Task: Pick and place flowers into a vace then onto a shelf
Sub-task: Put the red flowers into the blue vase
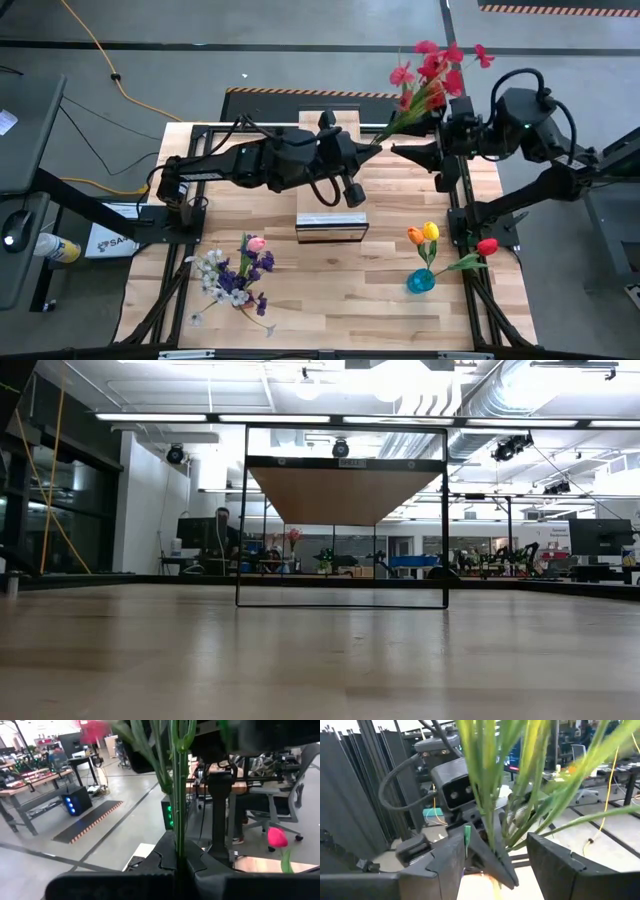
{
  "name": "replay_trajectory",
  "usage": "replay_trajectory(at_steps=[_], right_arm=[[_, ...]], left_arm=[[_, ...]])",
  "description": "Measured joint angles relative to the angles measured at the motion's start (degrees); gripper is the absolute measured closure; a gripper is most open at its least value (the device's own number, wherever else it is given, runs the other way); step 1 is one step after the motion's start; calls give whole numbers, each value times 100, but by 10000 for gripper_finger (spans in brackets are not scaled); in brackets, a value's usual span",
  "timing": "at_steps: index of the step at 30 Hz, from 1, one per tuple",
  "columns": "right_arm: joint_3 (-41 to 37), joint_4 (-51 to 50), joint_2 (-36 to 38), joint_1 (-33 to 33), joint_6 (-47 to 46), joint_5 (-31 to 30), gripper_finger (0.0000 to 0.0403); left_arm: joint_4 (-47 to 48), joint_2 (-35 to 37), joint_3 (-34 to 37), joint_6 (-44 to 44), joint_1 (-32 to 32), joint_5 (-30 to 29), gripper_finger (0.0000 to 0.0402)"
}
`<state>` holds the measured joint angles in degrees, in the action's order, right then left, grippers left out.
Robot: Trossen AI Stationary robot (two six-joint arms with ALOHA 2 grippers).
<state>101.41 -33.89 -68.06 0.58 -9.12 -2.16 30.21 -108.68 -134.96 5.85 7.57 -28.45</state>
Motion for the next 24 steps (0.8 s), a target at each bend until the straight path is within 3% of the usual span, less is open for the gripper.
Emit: replay_trajectory(at_steps=[5, 24], right_arm=[[0, 253, -27, -70, 7, 252, 199], [0, 9, -21, -138, 13, 168, 199]], left_arm=[[-25, 0, 0, -10, 9, 37, 376], [-327, 0, 4, -18, 9, 263, 376]])
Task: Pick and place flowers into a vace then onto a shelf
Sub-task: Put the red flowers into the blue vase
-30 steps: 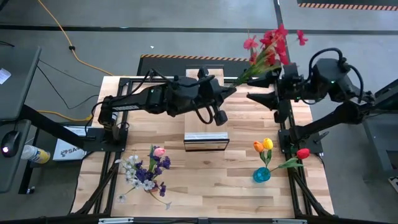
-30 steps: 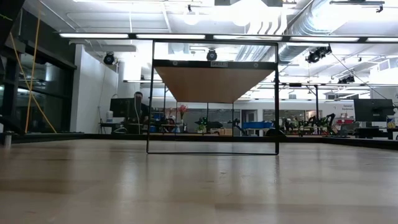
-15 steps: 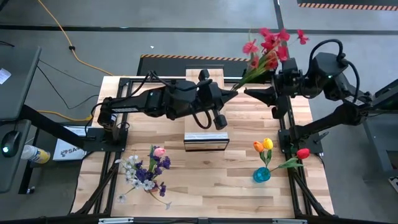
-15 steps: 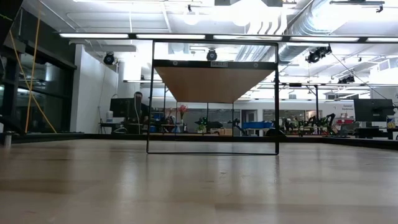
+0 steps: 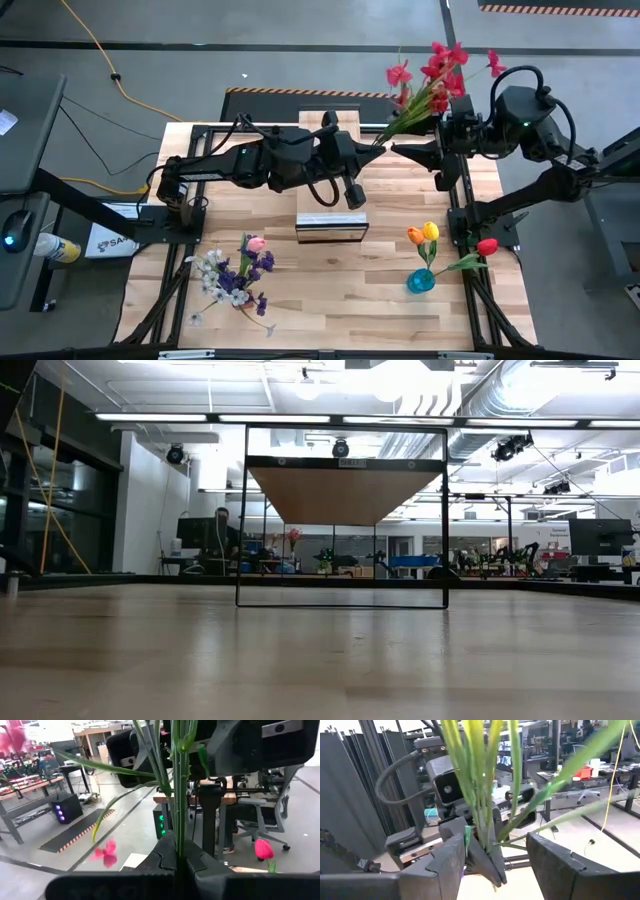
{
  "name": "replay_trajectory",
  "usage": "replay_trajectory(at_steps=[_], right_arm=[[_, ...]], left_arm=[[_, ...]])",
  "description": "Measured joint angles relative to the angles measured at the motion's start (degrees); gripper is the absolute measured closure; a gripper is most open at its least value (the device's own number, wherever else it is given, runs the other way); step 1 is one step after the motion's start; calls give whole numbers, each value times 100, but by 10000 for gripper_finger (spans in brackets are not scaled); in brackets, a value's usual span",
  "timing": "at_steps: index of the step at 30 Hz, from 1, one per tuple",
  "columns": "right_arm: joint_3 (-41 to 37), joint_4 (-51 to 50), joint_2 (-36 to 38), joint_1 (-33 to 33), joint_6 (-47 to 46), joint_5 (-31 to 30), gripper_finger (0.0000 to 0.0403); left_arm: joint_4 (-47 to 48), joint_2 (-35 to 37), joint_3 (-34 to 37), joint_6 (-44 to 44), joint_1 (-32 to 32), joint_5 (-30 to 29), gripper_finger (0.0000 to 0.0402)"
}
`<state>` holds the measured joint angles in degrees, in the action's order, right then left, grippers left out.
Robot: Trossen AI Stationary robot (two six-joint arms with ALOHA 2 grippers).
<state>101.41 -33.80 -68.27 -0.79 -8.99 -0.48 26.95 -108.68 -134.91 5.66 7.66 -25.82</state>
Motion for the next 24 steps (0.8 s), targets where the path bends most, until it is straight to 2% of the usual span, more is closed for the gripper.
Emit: replay_trajectory(at_steps=[10, 17, 24], right_arm=[[0, 107, 2, -42, -225, 394, 199], [0, -298, 73, 61, -398, 501, 199], [0, -775, 73, 59, -497, 482, 198]], left_arm=[[43, 0, 0, -10, -4, -244, 376], [345, 0, 0, -12, -13, -813, 376], [236, 0, 0, -6, -13, -793, 376]])
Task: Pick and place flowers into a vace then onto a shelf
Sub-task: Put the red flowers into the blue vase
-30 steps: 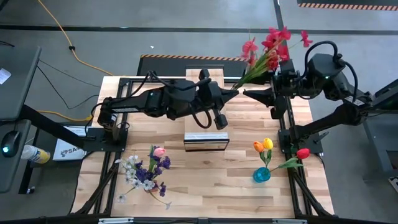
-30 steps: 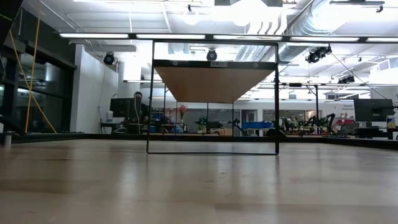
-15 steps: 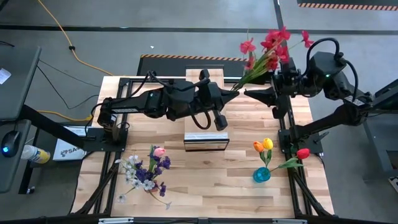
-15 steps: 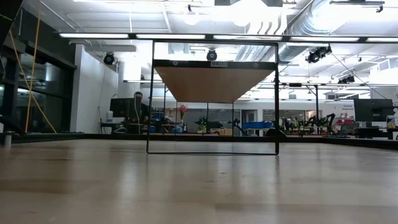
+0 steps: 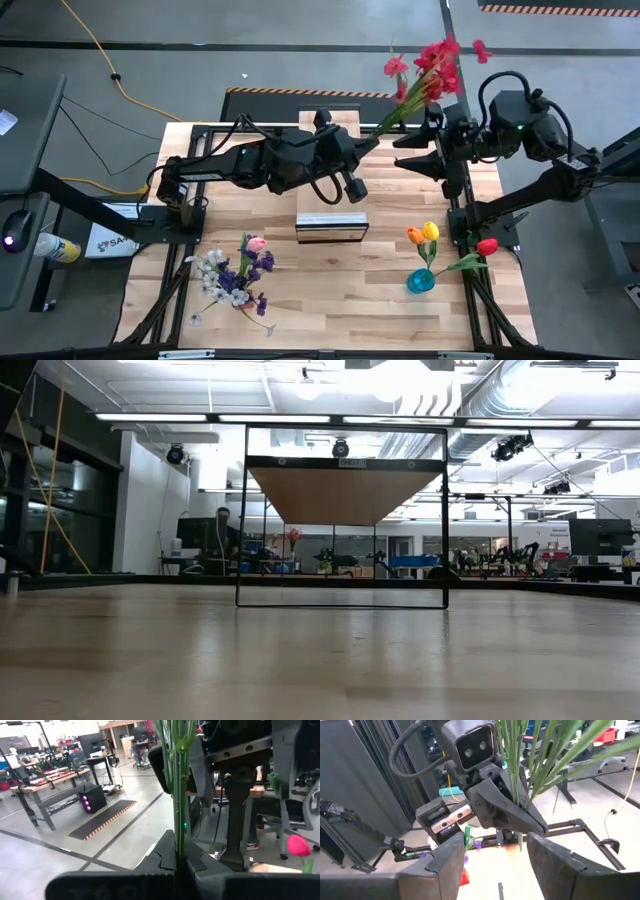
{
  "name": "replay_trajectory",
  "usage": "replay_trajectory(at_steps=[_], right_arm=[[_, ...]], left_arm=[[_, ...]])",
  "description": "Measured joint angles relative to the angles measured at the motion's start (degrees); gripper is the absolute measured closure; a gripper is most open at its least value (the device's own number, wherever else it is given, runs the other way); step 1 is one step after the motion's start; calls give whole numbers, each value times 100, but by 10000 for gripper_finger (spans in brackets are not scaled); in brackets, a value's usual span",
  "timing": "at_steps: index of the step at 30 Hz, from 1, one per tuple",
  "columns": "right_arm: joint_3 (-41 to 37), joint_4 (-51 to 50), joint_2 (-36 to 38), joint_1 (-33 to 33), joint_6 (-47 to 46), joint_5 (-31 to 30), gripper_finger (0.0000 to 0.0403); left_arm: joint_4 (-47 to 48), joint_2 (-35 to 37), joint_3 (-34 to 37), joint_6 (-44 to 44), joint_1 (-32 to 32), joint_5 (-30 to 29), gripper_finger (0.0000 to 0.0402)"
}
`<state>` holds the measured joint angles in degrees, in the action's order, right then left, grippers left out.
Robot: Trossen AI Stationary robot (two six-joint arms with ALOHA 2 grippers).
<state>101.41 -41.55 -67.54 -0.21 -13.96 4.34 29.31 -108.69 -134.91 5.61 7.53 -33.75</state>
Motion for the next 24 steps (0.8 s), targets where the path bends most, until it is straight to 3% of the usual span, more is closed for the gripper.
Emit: replay_trajectory(at_steps=[24], right_arm=[[2, 791, -276, -20, 650, -335, 189]], left_arm=[[-259, -2, 0, -142, 2, 660, 376]])
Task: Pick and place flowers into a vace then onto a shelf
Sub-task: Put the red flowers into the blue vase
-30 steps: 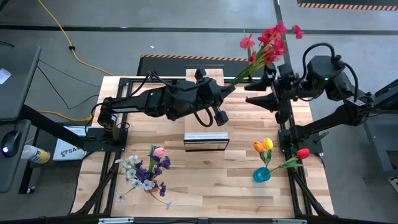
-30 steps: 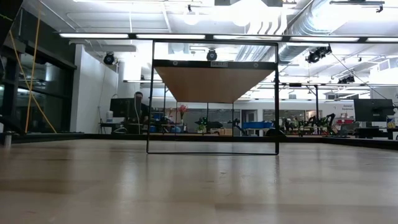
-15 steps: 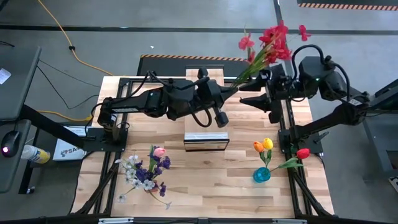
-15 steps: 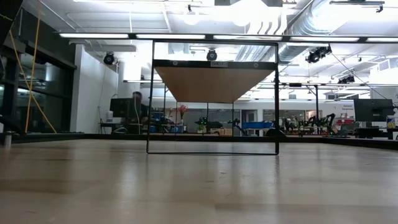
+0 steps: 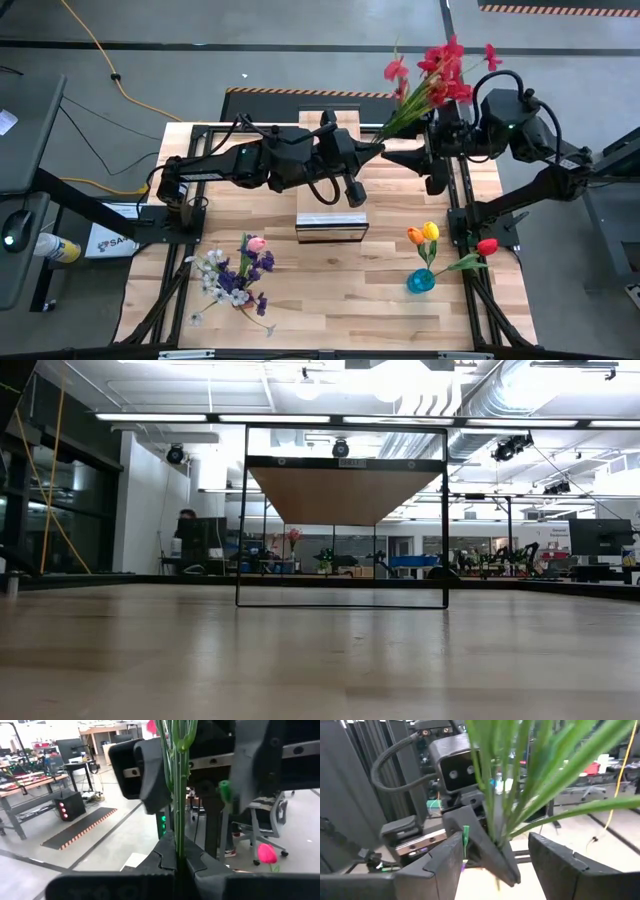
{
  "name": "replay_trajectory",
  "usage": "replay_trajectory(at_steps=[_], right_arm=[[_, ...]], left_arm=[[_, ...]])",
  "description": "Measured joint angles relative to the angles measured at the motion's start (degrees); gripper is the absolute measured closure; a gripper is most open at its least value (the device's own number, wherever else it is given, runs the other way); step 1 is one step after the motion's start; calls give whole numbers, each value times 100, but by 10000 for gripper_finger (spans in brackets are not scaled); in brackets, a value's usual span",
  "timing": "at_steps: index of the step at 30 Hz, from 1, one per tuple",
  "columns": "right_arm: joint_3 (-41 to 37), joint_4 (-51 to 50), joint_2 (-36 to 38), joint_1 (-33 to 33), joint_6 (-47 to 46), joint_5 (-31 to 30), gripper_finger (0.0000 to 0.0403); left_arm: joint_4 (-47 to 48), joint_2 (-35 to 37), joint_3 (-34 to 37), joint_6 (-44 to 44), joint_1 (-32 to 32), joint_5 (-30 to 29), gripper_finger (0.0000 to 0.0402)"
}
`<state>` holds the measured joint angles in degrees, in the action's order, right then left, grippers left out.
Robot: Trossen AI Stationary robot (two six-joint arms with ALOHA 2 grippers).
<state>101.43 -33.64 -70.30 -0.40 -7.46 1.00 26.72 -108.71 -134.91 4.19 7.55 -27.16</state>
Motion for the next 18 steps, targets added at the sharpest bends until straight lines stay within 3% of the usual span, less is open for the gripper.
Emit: replay_trajectory(at_steps=[18], right_arm=[[0, 51, -20, -420, 92, -46, 180]], left_arm=[[50, -2, -2, -91, 118, -68, 376]])
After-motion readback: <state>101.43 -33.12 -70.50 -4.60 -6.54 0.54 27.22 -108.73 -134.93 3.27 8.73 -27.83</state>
